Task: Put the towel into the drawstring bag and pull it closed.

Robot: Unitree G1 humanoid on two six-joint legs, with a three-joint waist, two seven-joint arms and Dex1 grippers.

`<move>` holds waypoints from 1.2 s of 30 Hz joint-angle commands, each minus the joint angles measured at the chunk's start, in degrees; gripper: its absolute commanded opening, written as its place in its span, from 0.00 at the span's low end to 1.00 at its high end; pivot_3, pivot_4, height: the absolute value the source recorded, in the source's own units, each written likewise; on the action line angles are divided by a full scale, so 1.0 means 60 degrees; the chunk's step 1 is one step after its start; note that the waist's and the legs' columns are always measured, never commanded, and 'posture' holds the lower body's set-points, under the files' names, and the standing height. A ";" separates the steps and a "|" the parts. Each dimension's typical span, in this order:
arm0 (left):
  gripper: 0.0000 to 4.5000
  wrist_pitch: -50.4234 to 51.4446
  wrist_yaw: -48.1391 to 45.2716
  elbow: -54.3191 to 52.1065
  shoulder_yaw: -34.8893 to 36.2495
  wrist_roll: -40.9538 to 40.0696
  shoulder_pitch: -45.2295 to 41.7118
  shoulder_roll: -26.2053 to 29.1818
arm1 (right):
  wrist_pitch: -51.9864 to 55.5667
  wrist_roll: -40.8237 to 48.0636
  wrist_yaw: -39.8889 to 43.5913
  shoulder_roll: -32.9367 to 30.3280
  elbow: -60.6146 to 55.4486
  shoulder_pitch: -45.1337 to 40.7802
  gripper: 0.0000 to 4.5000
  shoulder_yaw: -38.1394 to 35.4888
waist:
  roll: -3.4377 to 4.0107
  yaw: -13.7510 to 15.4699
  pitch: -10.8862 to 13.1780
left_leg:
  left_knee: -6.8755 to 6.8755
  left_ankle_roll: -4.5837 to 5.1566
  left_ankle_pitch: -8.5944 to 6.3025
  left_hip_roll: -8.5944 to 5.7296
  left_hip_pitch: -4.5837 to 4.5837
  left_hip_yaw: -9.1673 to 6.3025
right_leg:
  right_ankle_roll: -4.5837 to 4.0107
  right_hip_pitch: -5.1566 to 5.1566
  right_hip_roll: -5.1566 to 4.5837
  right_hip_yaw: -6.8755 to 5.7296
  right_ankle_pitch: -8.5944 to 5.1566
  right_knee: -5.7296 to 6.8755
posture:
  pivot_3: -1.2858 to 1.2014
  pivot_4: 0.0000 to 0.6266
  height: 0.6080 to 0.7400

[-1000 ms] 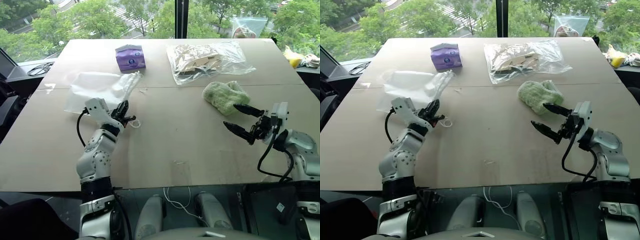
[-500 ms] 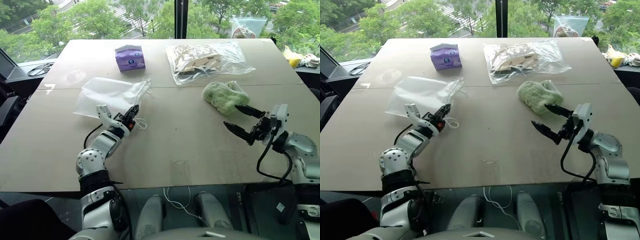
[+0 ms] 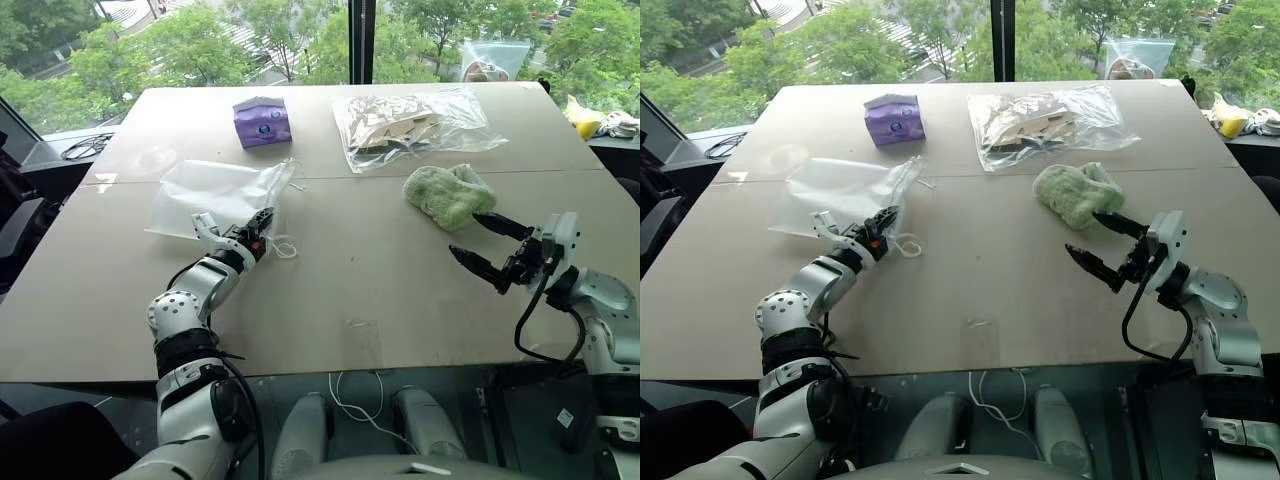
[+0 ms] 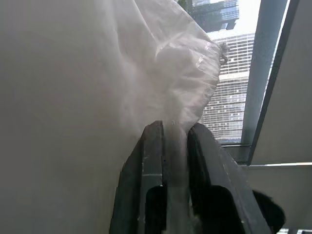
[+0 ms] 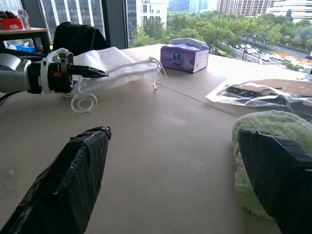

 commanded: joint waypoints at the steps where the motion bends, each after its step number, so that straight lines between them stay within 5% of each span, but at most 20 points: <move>1: 0.63 -0.0322 -0.0265 0.0059 -0.0324 0.0561 0.0085 0.0077 | -0.0197 0.0074 -0.0065 -0.0041 -0.0426 -0.0031 1.00 -0.0217 | -0.0002 0.0006 0.0000 | -0.0001 0.0000 0.0000 0.0000 -0.0011 -0.0001 | 0.0000 -0.0009 0.0000 0.0000 0.0000 -0.0001 | 0.52 0.24 1.00; 4: 0.95 -0.0558 -0.0267 0.0330 -0.0376 0.0828 0.0102 0.0114 | -0.0205 0.0055 -0.0110 -0.0016 -0.0437 -0.0022 1.00 -0.0199 | -0.0001 0.0018 -0.0001 | -0.0005 0.0000 0.0000 0.0000 -0.0015 -0.0003 | 0.0000 -0.0014 0.0000 -0.0002 0.0000 -0.0002 | 0.52 0.24 1.00; 5: 0.98 -0.0572 -0.0278 0.0364 -0.0385 0.0847 0.0118 0.0118 | -0.0207 0.0055 -0.0120 -0.0017 -0.0445 -0.0015 1.00 -0.0203 | 0.0001 0.0015 -0.0002 | -0.0005 0.0000 0.0000 0.0000 -0.0011 -0.0002 | 0.0000 -0.0013 0.0000 -0.0001 0.0000 -0.0001 | 0.52 0.24 1.00; 12: 0.98 -0.1586 -0.0951 -0.0281 -0.2169 0.2921 0.0443 0.0711 | -0.0231 0.0063 -0.0155 -0.0066 -0.0439 0.0019 1.00 -0.0251 | 0.0005 -0.0051 -0.0006 | -0.0006 0.0000 0.0000 0.0003 0.0014 0.0010 | 0.0000 -0.0008 0.0001 0.0010 0.0000 0.0000 | 0.52 0.24 1.00; 17: 0.98 -0.1721 -0.0784 -0.0124 -0.1964 0.2875 0.0232 0.0468 | -0.0261 0.0015 -0.0194 -0.0060 -0.0391 -0.0011 1.00 -0.0214 | 0.0003 -0.0060 -0.0005 | -0.0007 0.0000 0.0000 0.0005 0.0010 0.0012 | 0.0000 -0.0011 0.0001 0.0010 0.0000 -0.0001 | 0.52 0.24 1.00; 27: 0.02 -0.1499 -0.0838 0.0090 -0.1881 0.3122 0.0478 0.0445 | -0.0346 -0.0018 -0.0303 -0.0077 -0.0430 0.0064 1.00 -0.0294 | 0.0014 -0.0032 -0.0011 | -0.0031 0.0000 -0.0001 0.0001 -0.0017 0.0009 | 0.0001 -0.0022 -0.0002 0.0009 0.0000 -0.0030 | 0.52 0.24 1.00; 36: 0.01 -0.2826 -0.1610 -0.0304 -0.2683 0.4454 0.0713 0.0665 | -0.0433 -0.0027 -0.0352 -0.0084 -0.0400 0.0065 1.00 -0.0308 | 0.0014 -0.0204 -0.0010 | -0.0034 0.0000 -0.0001 0.0008 0.0006 0.0008 | 0.0000 -0.0020 0.0001 0.0008 -0.0001 -0.0028 | 0.52 0.24 1.00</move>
